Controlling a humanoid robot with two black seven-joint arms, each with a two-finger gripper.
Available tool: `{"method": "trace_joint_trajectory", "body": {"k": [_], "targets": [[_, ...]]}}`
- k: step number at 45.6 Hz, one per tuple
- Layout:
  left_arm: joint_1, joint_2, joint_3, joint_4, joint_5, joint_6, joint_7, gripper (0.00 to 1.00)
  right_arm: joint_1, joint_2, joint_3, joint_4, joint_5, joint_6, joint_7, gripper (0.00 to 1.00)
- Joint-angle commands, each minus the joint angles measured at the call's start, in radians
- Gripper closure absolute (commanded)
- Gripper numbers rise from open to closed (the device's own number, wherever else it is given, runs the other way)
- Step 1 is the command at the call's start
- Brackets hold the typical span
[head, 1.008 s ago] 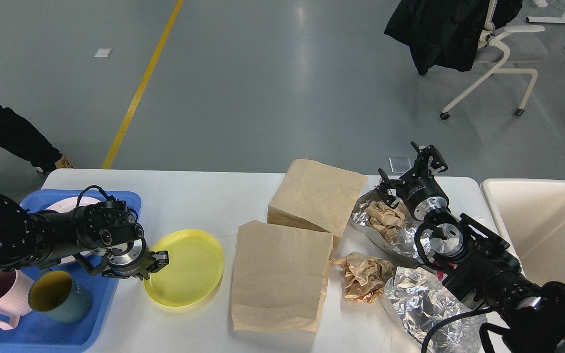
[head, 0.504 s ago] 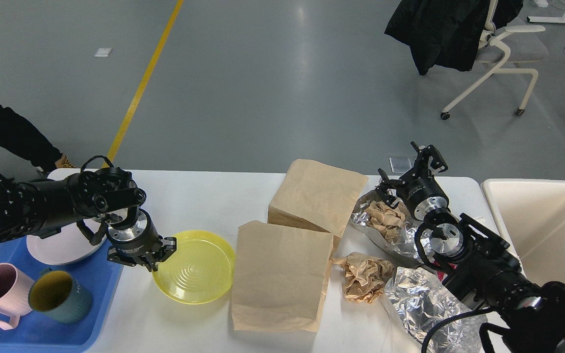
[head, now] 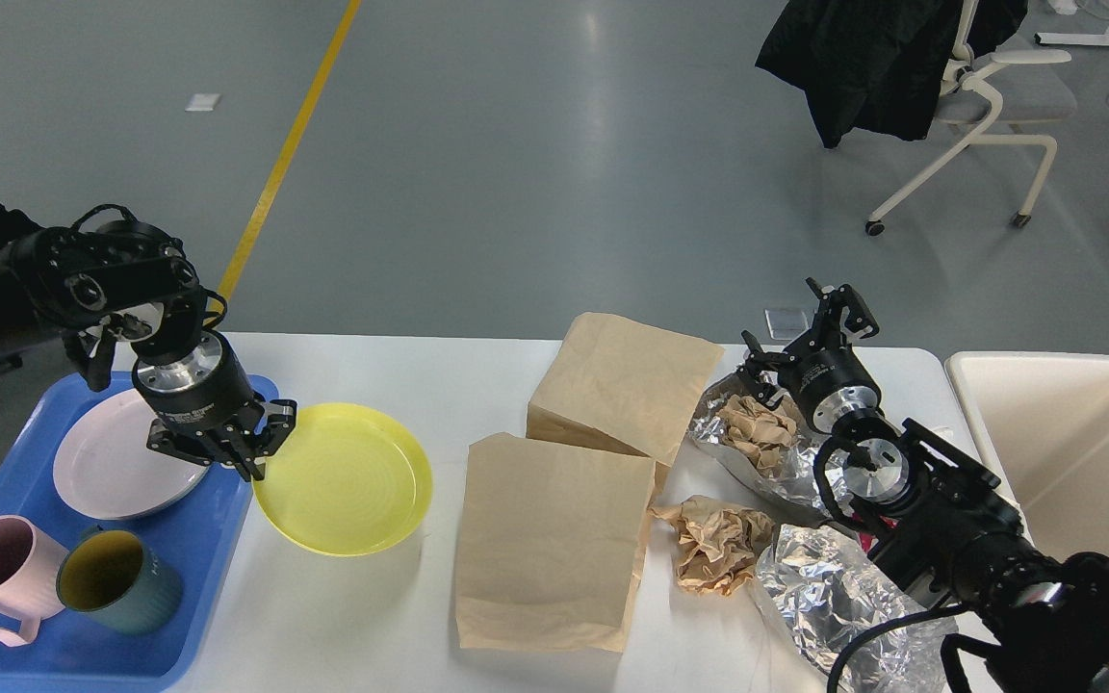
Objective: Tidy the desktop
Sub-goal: 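Lift the yellow plate and carry it over the blue tray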
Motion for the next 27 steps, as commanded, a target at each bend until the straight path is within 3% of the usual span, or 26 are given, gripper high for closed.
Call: {"method": "trace_joint_trajectory", "body": {"k": [1,14,22,27], "targets": [[-0.092,0.084,0.009,-0.053,-0.002,-0.057,-0.002,1.00,0.000,0.000,0.000,0.000,0.000,0.000,0.001,0.00],[-0.271,0.245,0.035,-0.094,-0.002,-0.060,-0.002,1.00,0.000,0.000,0.000,0.000,0.000,0.000,-0.001,0.00],[-0.261,0.352,0.021,-0.077,-0.003,-0.060,-0.015,1.00,0.000,0.000,0.000,0.000,0.000,0.000,-0.001,0.00],[-0.232,0.426,0.018,-0.068,-0.003,-0.060,-0.051,1.00,0.000,0.000,0.000,0.000,0.000,0.000,0.001,0.00]]}}
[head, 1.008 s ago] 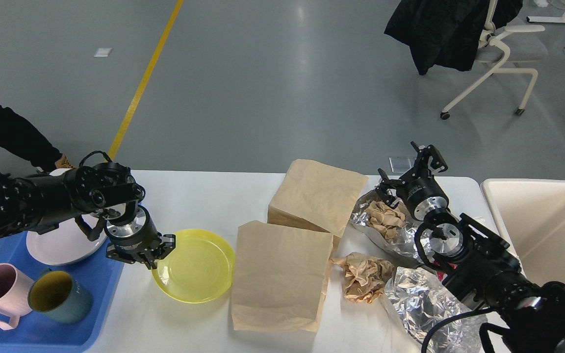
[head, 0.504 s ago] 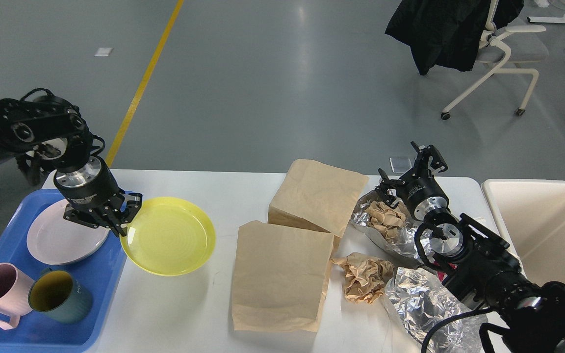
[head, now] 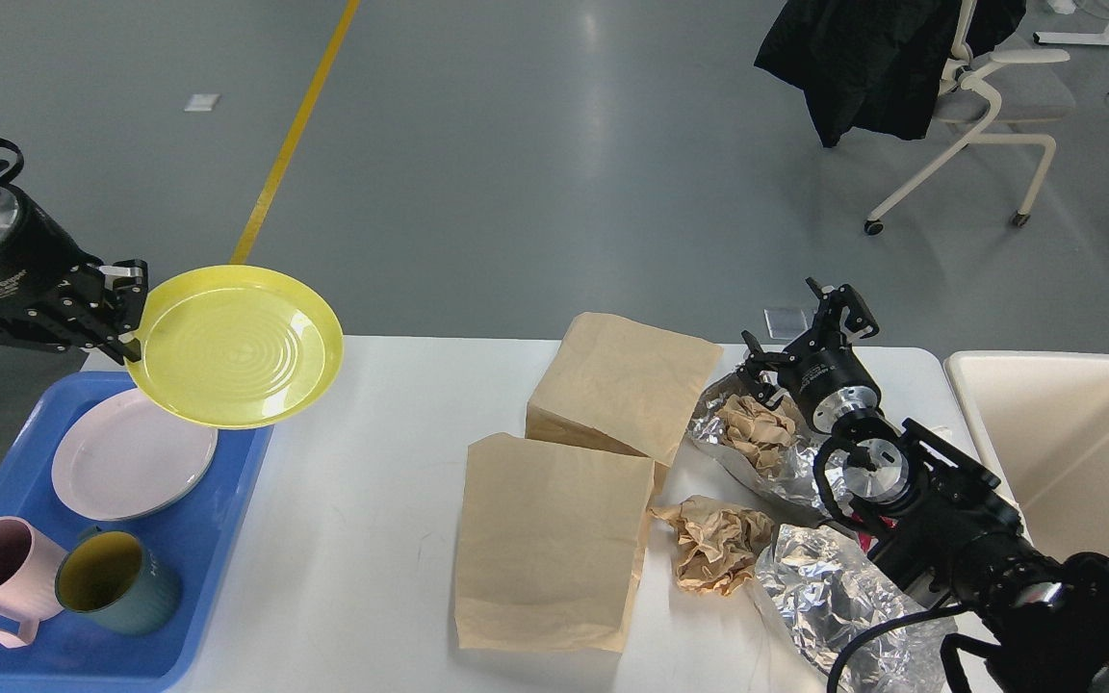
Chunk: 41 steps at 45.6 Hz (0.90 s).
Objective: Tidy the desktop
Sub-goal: 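Lift the yellow plate and carry it over the blue tray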
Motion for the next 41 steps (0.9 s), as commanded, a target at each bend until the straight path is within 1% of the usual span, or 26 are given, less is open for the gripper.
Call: {"method": "trace_joint_trajectory", "body": {"k": [1,7,17,19,21,27,31,41], "targets": [[0.046,0.087,-0.015,0.012,-0.001,0.000,-0.038,1.00,0.000,0.000,0.000,0.000,0.000,0.000,-0.001,0.00],[0.142,0.151,-0.124,0.094,0.001,0.000,-0.043,1.00,0.000,0.000,0.000,0.000,0.000,0.000,-0.001,0.00],[0.378,0.156,-0.354,0.264,0.001,0.000,-0.040,1.00,0.000,0.000,0.000,0.000,0.000,0.000,0.001,0.00],[0.427,0.156,-0.412,0.304,0.004,0.000,-0.029,1.00,0.000,0.000,0.000,0.000,0.000,0.000,0.001,0.00],[0.458,0.154,-0.443,0.324,0.007,0.000,-0.028,1.00,0.000,0.000,0.000,0.000,0.000,0.000,0.001,0.00],[0.543,0.148,-0.496,0.393,0.016,0.000,-0.028,1.00,0.000,0.000,0.000,0.000,0.000,0.000,-0.001,0.00],[0.598,0.139,-0.504,0.442,0.015,0.000,-0.031,1.00,0.000,0.000,0.000,0.000,0.000,0.000,0.001,0.00],[0.690,0.062,-0.506,0.591,0.004,0.000,-0.035,1.00,0.000,0.000,0.000,0.000,0.000,0.000,-0.001,0.00]]}}
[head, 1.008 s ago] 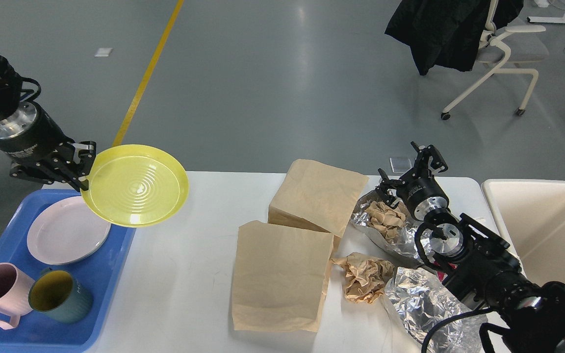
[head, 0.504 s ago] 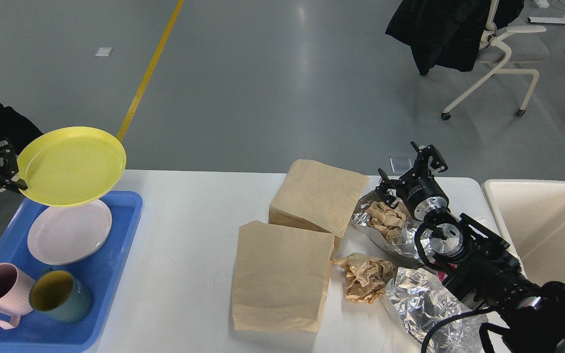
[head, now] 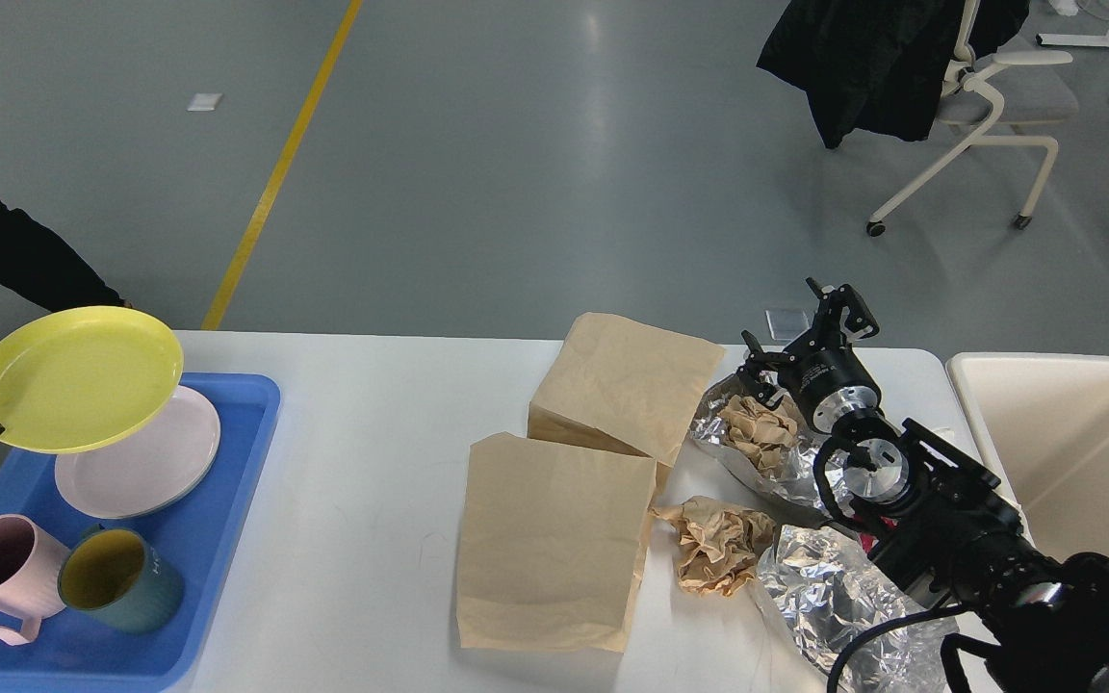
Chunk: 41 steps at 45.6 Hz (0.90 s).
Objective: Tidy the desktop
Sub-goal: 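Lift the yellow plate and carry it over the blue tray, then lower the yellow plate onto the pink plate and release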
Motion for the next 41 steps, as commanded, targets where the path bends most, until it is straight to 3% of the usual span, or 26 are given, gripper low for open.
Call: {"method": "trace_joint_trajectory", "body": {"k": [1,24,41], "targets": [[0.050,-0.035,-0.006,0.077,-0.008,0.000,-0.005,1.00,0.000,0.000,0.000,0.000,0.000,0.000,-0.001,0.00],[0.167,-0.200,-0.038,0.355,-0.008,0.000,-0.009,1.00,0.000,0.000,0.000,0.000,0.000,0.000,-0.001,0.00],[0.202,-0.272,-0.025,0.410,0.009,0.029,-0.008,1.00,0.000,0.000,0.000,0.000,0.000,-0.001,-0.001,0.00]]}}
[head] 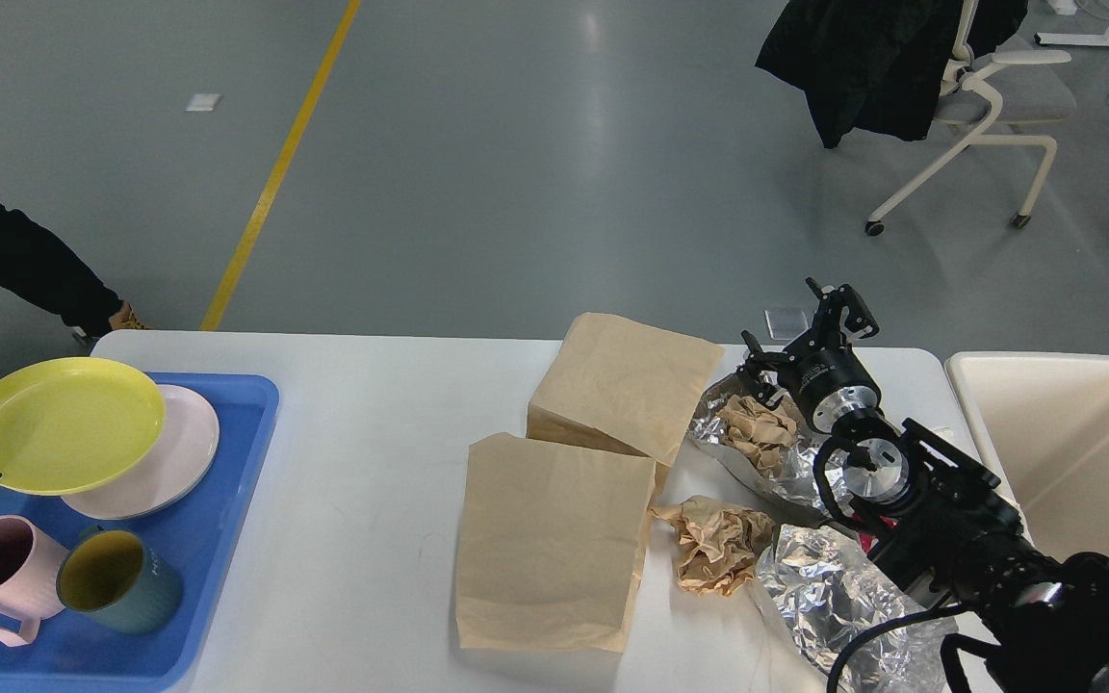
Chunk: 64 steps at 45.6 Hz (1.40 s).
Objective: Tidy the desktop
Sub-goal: 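Lower the yellow plate onto the pink plate and release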
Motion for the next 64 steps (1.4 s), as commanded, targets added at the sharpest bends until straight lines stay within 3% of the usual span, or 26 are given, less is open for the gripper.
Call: {"method": "trace_joint_trajectory", "body": {"k": [1,20,55,59,64], "targets": [[0.005,-0.010,0.003,0.007,0.004,0.028,0.002,1.00,0.000,0.000,0.000,0.000,0.000,0.000,-0.001,0.00],[0.007,-0.031,0.013,0.007,0.007,0.149,0.005,1.00,0.000,0.000,0.000,0.002,0.000,0.000,0.000,0.00],[0.039,-0.094,0.011,0.007,0.036,0.163,0.012,0.99,0.000,0.000,0.000,0.000,0.000,0.000,0.000,0.00],[0.039,-0.094,0.011,0.007,0.035,0.163,0.012,0.94,0.000,0.000,0.000,0.000,0.000,0.000,0.000,0.00],[0.041,-0.095,0.010,0.007,0.035,0.166,0.011,0.78,0.000,0.000,0.000,0.000,0.000,-0.001,-0.001,0.00]]}}
